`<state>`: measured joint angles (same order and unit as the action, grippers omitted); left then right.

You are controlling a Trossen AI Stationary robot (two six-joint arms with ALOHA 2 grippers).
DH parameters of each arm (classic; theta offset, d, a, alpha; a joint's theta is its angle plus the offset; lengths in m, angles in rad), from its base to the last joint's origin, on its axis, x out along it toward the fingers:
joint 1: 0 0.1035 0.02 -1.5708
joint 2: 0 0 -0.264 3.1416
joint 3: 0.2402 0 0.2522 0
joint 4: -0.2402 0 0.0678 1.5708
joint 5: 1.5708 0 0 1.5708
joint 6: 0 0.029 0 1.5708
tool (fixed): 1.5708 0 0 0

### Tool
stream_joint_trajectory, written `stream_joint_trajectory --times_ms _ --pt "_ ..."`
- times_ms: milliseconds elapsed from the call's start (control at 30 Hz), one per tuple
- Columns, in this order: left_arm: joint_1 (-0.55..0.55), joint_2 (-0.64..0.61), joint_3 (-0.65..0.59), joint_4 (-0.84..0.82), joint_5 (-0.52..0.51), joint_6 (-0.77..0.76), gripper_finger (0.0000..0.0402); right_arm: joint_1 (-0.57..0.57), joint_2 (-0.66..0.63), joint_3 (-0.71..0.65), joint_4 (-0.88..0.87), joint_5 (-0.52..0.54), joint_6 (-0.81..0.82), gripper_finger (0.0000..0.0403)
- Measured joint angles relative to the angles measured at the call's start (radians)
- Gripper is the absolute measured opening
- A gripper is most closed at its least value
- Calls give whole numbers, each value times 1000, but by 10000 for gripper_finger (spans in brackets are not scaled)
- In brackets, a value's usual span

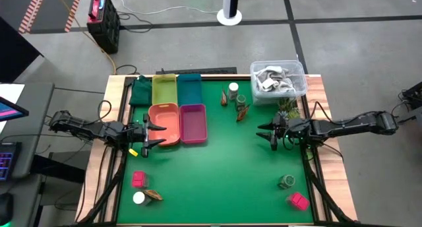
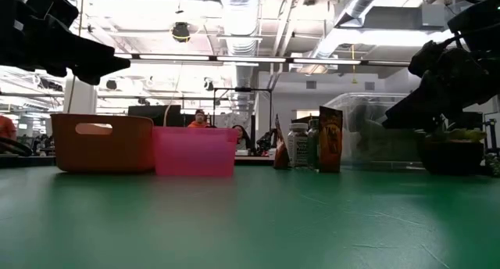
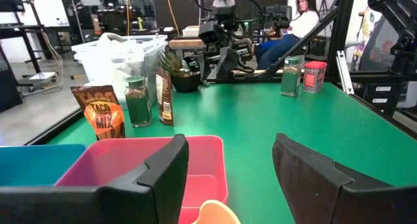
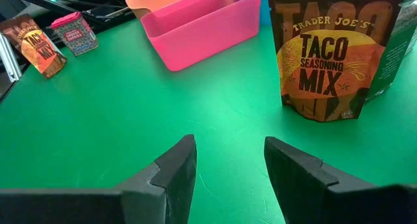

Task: Sort spices by type

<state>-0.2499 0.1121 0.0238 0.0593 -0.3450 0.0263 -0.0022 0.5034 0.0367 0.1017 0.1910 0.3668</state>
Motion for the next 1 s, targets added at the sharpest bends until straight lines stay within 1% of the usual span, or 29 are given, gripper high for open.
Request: stream_joint_trajectory --times_ms 533,600,833,900,1000 --pt "0 0 0 0 0 -4 212 0 0 0 0 0 0 207" --pt "0 0 0 1 0 -48 212 0 0 0 0 0 0 207" --pt "0 0 0 0 1 -328 212 0 0 0 0 0 0 207" --pt "0 0 0 2 1 -359 212 0 0 0 0 0 0 207" --pt "1 0 0 4 1 -366 212 0 0 0 0 0 0 207"
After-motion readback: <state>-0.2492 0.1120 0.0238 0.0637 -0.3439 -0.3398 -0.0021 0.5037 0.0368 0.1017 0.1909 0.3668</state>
